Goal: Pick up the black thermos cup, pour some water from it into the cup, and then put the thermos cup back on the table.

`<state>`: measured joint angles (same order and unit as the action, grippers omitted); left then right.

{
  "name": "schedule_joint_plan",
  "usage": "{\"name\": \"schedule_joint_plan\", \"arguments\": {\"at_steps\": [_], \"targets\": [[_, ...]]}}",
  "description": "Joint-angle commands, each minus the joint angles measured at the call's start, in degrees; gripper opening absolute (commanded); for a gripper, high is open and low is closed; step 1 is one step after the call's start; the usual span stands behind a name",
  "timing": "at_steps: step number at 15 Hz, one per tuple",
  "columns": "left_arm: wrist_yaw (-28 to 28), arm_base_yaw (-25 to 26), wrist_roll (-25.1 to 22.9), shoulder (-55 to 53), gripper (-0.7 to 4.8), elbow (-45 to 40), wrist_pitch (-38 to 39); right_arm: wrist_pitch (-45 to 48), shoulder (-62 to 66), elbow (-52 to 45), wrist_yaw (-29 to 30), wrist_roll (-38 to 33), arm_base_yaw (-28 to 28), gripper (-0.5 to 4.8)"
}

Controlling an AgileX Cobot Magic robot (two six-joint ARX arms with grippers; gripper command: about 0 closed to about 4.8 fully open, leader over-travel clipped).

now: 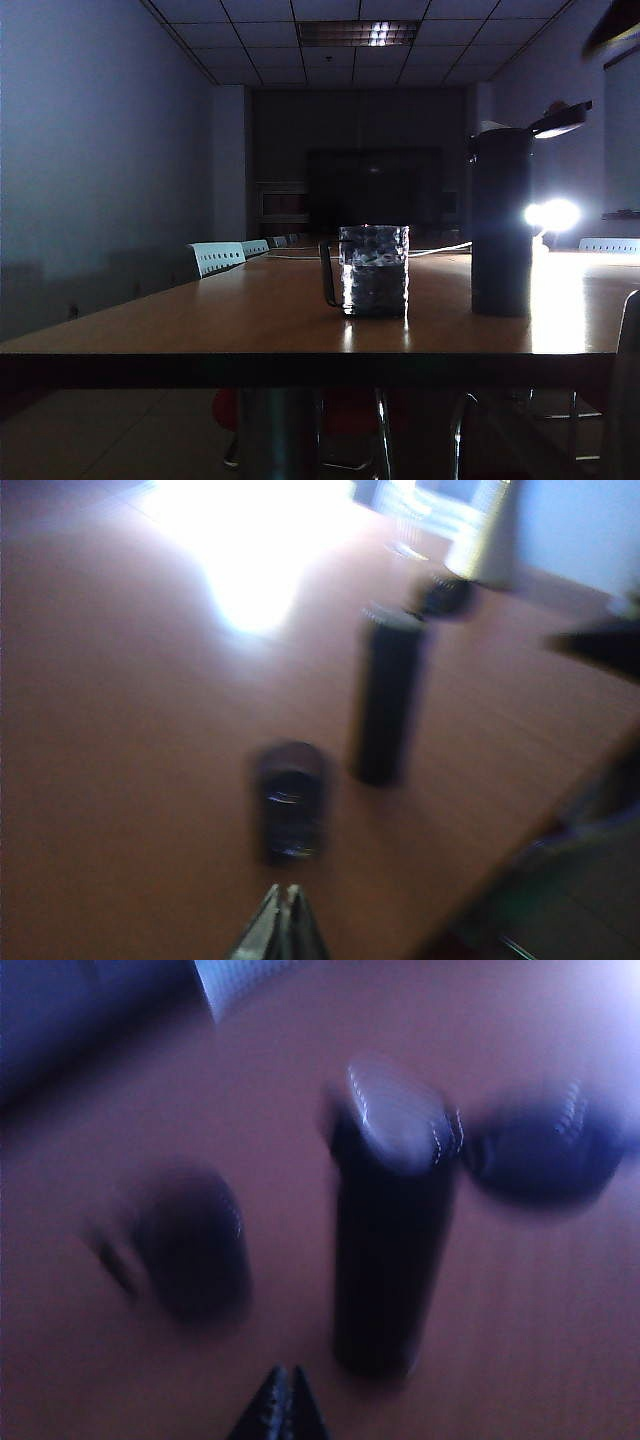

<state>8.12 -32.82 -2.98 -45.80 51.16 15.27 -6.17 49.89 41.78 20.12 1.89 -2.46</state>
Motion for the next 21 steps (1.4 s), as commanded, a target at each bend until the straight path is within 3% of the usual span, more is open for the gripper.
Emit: {"name": "schedule_joint_plan", "arguments": {"at_steps": [1, 2, 5, 10, 12, 15, 17, 21], "targets": [[-7.6, -1.3, 0.0, 3.3, -0.06, -3.1, 0.2, 9.5, -14.7, -10.7, -8.5, -2.5, 0.1, -0.06], [-8.1, -1.5, 0.2, 5.3, -0.06, -6.4, -2.2, 8.6, -19.3, -13.1, -11.5, -3.5, 0.1, -0.07], [-5.6, -1.5, 1.5, 11.5, -0.06, -16.4, -11.8, 7.7, -30.8, -20.3, -13.0, -4.1, 0.1, -0.06], [-4.4, -1.5, 1.6, 13.6, -0.06, -26.4, -21.4, 4.6, -42.9, -23.5, -9.9, -5.3, 0.2, -0.06], [-2.6, -1.5, 4.3, 13.6, -0.06, -31.7, -26.9, 4.5, -46.4, -23.5, -9.9, -5.3, 0.2, -0.06], [-3.6, -1.5, 5.1, 13.6, -0.06, -33.9, -27.6, 4.7, -49.7, -23.5, -9.9, -5.2, 0.2, -0.06], [-8.4, -0.7, 4.8, 16.8, -0.06, -34.4, -27.3, 4.5, -49.7, -23.5, -9.9, -5.3, 0.2, -0.06], [-3.9, 14.2, 5.4, 27.5, -0.06, -40.0, -23.0, 4.5, -49.7, -23.5, -9.9, -5.2, 0.2, -0.06]]}}
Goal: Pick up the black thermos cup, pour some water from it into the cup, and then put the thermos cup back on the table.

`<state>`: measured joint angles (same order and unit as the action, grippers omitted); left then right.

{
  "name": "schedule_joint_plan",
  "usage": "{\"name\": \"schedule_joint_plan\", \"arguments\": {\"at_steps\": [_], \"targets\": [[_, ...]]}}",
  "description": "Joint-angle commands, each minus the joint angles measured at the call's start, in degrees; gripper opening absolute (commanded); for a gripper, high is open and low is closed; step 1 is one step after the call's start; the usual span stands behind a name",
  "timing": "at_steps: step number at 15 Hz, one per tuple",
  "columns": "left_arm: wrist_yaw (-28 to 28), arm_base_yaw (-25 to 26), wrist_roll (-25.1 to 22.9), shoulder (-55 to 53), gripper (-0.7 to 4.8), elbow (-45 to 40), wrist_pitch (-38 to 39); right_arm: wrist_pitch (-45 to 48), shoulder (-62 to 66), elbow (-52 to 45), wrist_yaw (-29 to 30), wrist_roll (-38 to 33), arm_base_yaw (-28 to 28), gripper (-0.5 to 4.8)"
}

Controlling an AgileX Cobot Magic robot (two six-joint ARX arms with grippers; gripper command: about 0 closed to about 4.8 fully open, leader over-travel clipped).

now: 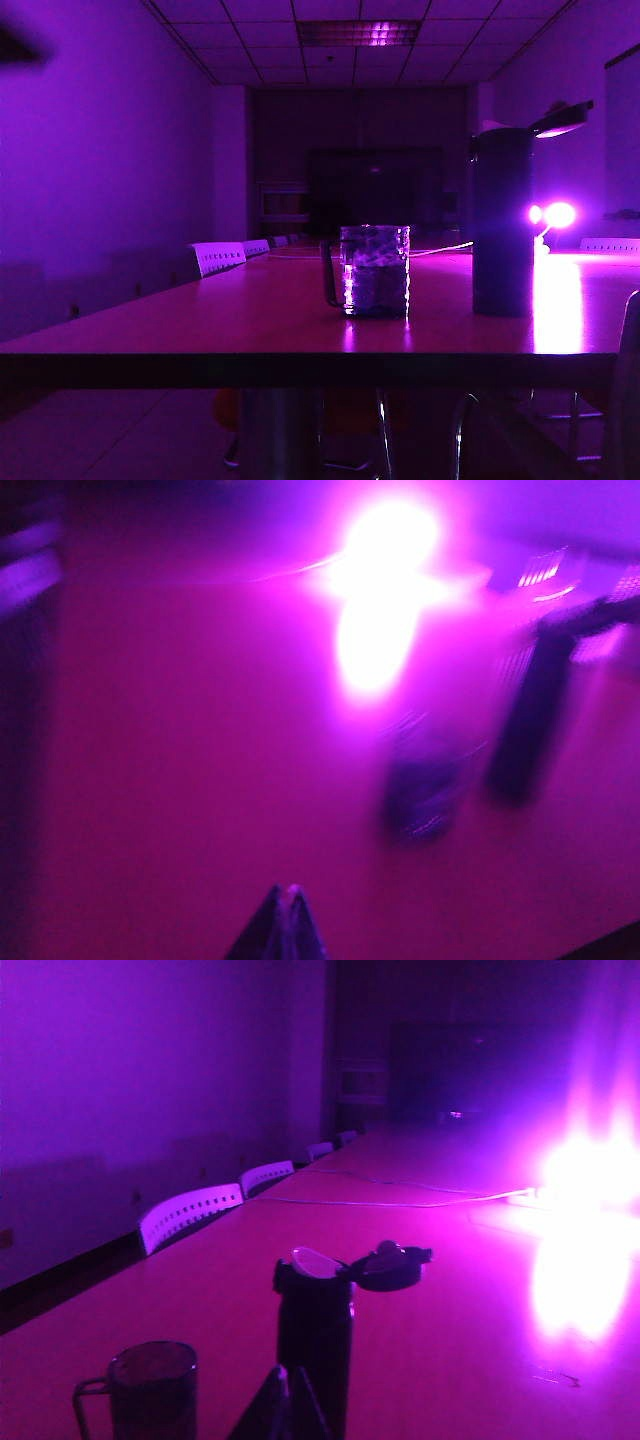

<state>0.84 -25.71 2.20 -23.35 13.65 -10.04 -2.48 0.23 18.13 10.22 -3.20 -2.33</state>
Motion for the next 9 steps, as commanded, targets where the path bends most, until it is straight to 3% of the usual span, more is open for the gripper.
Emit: {"name": "schedule_joint_plan", "arguments": {"at_steps": [1, 4, 8, 9], "targets": [[5.8, 11.1, 0.1, 8.4, -0.06, -4.2, 2.8, 0.8, 0.0, 0.2, 0.0, -0.2, 0.0, -0.06], [8.2, 18.3, 0.0, 17.1, -0.06, -8.3, 7.1, 0.8, 0.0, 0.2, 0.0, -0.2, 0.0, -0.06], [5.7, 19.1, -0.2, 23.0, -0.06, -13.3, 9.7, 0.8, 0.0, 0.2, 0.0, -0.2, 0.0, -0.06], [3.0, 19.5, -0.2, 23.0, -0.06, -13.2, 11.8, 0.8, 0.0, 0.2, 0.0, -0.2, 0.0, -0.06]]}}
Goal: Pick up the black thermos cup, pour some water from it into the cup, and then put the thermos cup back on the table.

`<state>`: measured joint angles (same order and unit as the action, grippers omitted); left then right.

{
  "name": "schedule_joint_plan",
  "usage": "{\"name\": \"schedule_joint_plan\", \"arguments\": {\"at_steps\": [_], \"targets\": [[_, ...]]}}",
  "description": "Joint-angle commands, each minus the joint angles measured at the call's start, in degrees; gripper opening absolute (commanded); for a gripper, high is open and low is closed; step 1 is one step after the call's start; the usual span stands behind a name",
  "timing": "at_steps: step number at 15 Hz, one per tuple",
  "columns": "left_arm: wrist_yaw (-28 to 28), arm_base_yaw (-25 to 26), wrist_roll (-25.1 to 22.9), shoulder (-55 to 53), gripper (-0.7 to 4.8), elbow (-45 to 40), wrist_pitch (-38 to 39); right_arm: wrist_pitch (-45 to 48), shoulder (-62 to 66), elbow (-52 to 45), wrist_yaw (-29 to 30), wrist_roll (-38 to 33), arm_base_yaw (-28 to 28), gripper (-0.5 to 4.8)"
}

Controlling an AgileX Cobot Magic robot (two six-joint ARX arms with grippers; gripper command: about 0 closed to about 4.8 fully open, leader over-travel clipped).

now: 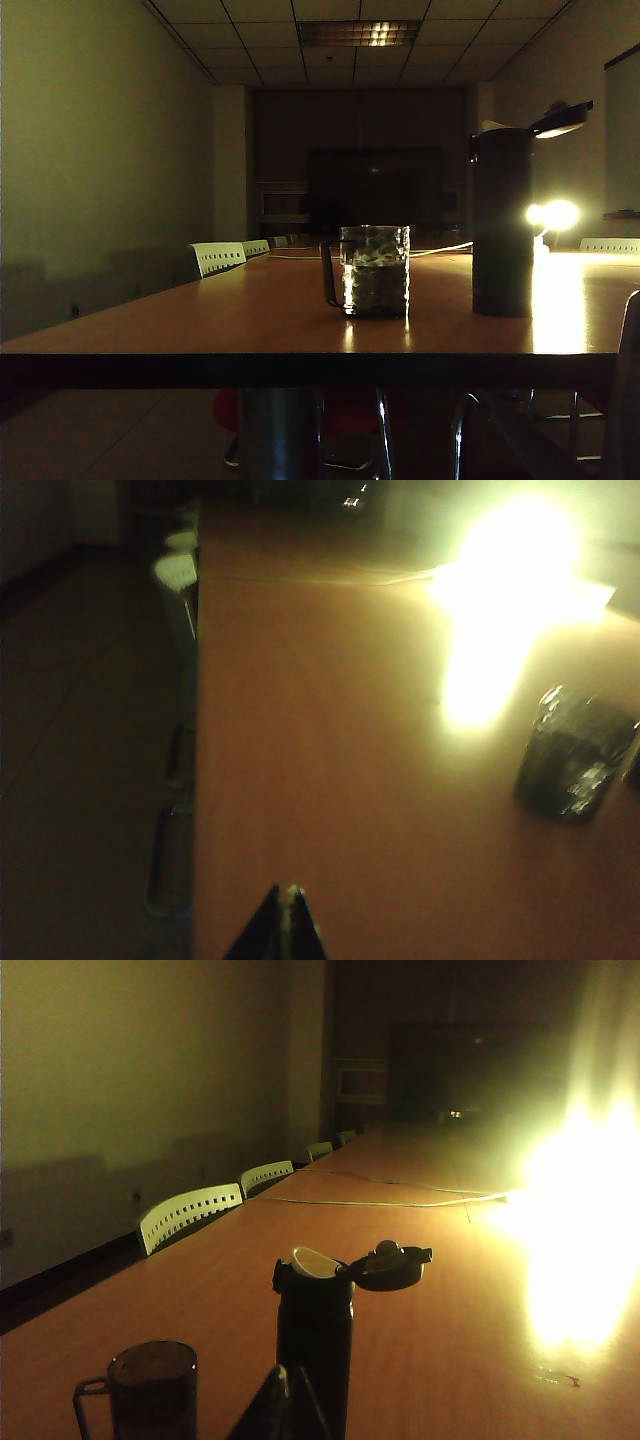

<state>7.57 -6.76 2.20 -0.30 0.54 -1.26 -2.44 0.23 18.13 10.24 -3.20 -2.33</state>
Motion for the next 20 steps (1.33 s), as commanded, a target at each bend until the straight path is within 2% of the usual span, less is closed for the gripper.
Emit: {"name": "schedule_joint_plan", "arguments": {"at_steps": [1, 2, 4, 7, 8, 20], "targets": [[-5.4, 1.0, -0.3, -0.1, -0.06, -0.1, 3.3, 0.5, 0.0, 0.2, 0.0, -0.2, 0.1, -0.06], [-7.5, 1.0, -1.4, -0.1, -0.06, -0.1, 3.4, 0.6, 0.0, 0.2, 0.1, -0.2, 0.1, -0.06], [-7.7, 1.1, -5.1, -0.1, -0.06, -0.2, 3.4, 0.5, 0.0, 0.2, 0.2, -0.2, 0.1, -0.06], [-5.6, 5.2, -4.6, -0.1, -0.06, -0.2, 3.3, 0.5, 0.0, 0.2, 0.2, -0.2, 0.1, -0.06], [-4.8, 6.8, -3.2, -0.1, -0.06, -0.2, 3.3, 0.5, 0.0, 0.2, 0.2, -0.2, 0.0, -0.06], [-4.8, 6.6, -2.2, -0.1, -0.02, -0.2, 3.4, 0.5, 0.0, 0.2, 0.2, -0.2, 0.0, -0.06]]}}
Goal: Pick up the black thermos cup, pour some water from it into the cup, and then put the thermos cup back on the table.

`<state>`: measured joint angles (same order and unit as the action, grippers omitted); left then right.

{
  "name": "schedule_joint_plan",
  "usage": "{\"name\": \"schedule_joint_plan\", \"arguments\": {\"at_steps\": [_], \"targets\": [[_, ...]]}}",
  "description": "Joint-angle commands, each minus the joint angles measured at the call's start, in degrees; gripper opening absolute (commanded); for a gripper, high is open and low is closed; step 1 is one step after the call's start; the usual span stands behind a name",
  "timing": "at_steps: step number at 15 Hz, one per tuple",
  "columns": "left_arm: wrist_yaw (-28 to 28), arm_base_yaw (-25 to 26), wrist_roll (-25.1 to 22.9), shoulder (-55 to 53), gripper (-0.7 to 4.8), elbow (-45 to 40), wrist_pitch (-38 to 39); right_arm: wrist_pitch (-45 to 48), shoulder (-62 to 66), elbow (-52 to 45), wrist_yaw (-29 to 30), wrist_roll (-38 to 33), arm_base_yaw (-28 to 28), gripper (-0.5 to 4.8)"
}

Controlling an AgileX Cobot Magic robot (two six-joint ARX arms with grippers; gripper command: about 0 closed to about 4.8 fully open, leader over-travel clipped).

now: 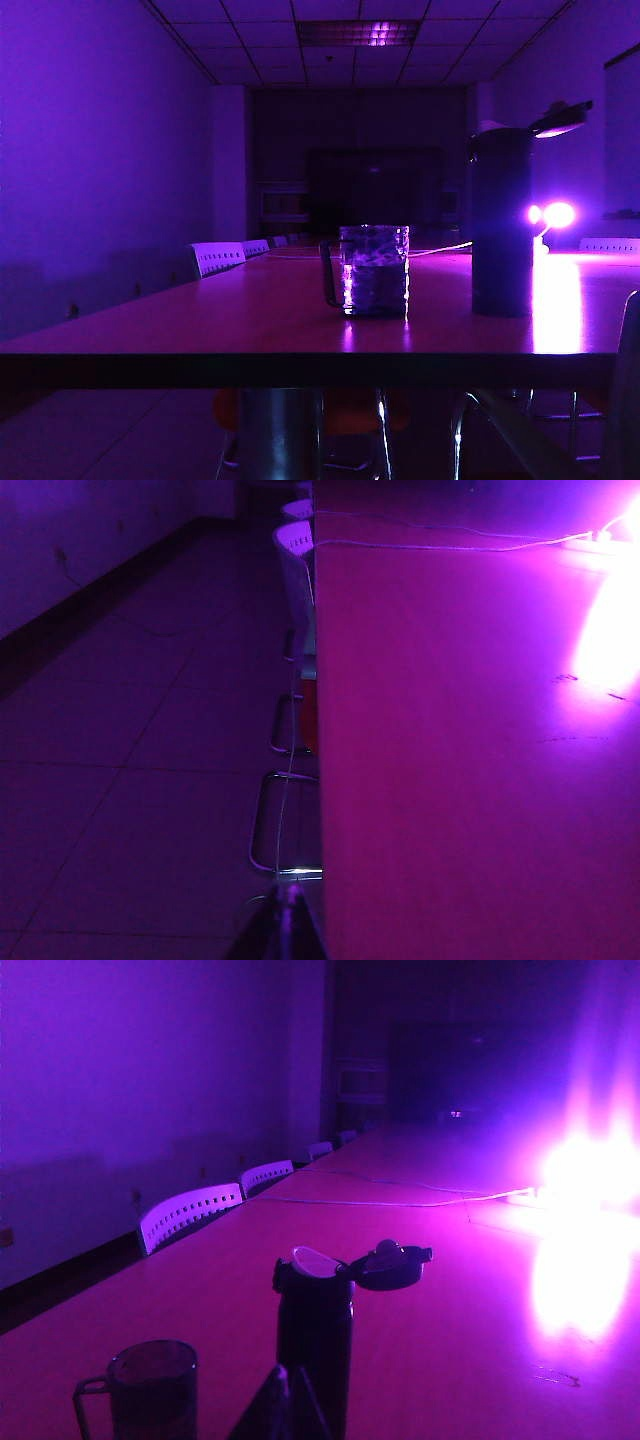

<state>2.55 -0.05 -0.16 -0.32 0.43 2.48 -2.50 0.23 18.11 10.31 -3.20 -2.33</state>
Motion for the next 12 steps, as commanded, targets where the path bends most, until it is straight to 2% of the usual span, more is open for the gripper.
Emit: {"name": "schedule_joint_plan", "arguments": {"at_steps": [1, 2, 4, 10, 12], "targets": [[0.2, -0.1, 0.2, -0.1, -0.02, 0.0, -0.3, 0.5, 0.0, 0.0, -1.4, -1.2, 0.1, -0.06], [0.2, -0.1, 0.2, -0.1, -0.02, 0.0, -0.3, -1.0, 0.0, -0.5, -6.4, -1.1, 0.1, -0.06], [0.2, -0.1, 0.2, -0.1, -0.02, 0.0, -0.3, -4.7, 0.0, -3.8, -10.2, -1.1, 0.1, -0.06], [0.2, 0.0, 0.2, -0.1, -0.02, 0.0, -0.3, -5.1, 0.0, -14.0, -10.8, -1.0, 0.3, -0.06], [0.2, 0.0, 0.2, -0.1, -0.02, 0.0, -0.3, -2.6, 0.0, -16.5, -10.8, 0.5, 0.3, -0.06]]}}
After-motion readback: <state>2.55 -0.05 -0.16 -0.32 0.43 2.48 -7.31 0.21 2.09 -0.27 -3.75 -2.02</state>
